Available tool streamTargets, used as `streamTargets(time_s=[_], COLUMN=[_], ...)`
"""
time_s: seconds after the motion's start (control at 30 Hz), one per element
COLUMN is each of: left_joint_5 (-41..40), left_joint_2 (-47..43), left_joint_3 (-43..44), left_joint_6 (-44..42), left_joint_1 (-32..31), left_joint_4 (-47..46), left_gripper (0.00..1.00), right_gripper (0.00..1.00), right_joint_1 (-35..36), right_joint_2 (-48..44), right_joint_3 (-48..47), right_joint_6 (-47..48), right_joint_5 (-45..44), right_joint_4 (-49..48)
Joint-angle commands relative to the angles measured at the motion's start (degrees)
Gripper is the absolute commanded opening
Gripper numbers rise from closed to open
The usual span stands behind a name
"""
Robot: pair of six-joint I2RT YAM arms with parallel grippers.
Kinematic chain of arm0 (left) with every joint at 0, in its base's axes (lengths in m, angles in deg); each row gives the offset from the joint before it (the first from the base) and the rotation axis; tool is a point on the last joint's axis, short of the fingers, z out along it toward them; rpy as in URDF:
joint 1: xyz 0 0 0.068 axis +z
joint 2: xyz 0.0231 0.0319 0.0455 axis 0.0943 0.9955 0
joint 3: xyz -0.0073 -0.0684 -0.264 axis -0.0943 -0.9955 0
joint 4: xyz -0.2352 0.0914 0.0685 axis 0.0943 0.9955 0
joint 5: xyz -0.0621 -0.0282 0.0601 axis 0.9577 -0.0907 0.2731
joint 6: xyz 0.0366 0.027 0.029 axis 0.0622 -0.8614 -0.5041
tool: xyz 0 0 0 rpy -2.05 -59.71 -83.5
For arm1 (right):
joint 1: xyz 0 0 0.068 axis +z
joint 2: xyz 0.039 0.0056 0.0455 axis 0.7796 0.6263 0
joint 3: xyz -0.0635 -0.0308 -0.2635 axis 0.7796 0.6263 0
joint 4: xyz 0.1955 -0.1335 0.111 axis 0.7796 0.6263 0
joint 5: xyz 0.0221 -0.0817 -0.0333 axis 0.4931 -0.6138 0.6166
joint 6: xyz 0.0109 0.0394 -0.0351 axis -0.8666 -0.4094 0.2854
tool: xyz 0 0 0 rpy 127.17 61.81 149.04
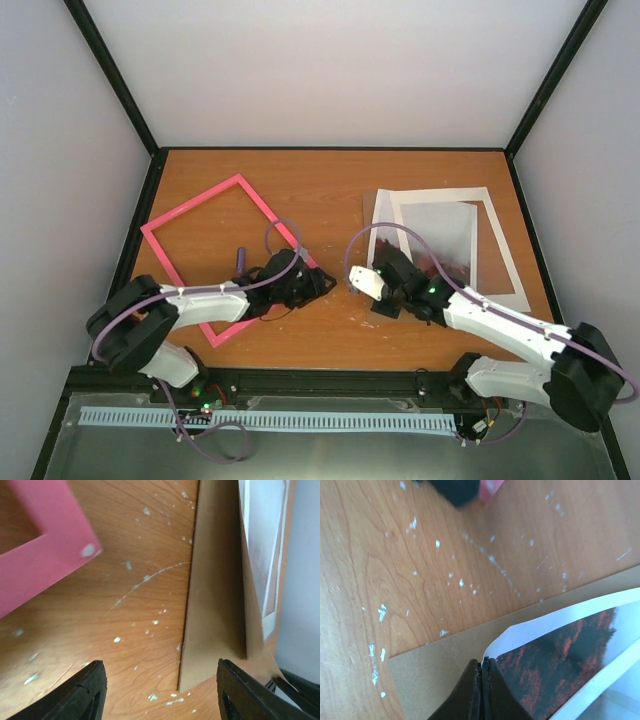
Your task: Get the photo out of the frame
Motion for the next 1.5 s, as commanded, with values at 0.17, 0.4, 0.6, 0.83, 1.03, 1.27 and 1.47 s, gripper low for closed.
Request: streamTargets(time_s=[0.17, 0.4, 0.6, 0.83, 1.03, 1.27, 1.47], left_joint_5=[13.69, 15.9, 19.51, 21.44, 21.69, 19.68, 17.65], left_joint_2=[12.61, 17.95, 23.73, 29.32, 31.71, 28.52, 21.06], left_joint_3=[10.66, 13.77, 17.89, 24.11, 25.91, 22.49, 17.25], left_joint_6=[-1.46, 0.77, 1.29, -0.45, -0.44, -0.29, -3.13], left_joint_1=[1.12, 1.12, 1.13, 1.13, 1.25, 1.78, 1.74], left_joint_4=[-12.6, -15.3, -16.65, -15.13, -14.64, -14.99, -12.71], left_gripper=[0.59, 0.59, 0.57, 0.48, 0.24, 0.02, 0.01], right_gripper=[0.03, 0.03, 0.03, 0.03, 0.34, 0.56, 0.55], right_joint_1=[0.43, 0.43, 0.43, 0.43, 0.43, -4.18, -23.74], right_joint_2=[-6.43, -7.35, -7.74, -7.28, -9.32, -16.42, -10.91], right_joint_3=[-2.46, -0.41, -0.25, -0.19, -1.19, -3.37, -6.37], right_joint_6=[-0.18, -0.03, 0.67, 1.38, 1.25, 1.23, 2.37], right_joint_5=[8.6, 12.45, 15.48, 17.59, 17.57, 17.64, 29.98], right_joint_4=[5.03, 5.96, 6.6, 7.51, 8.7, 9.78, 8.31])
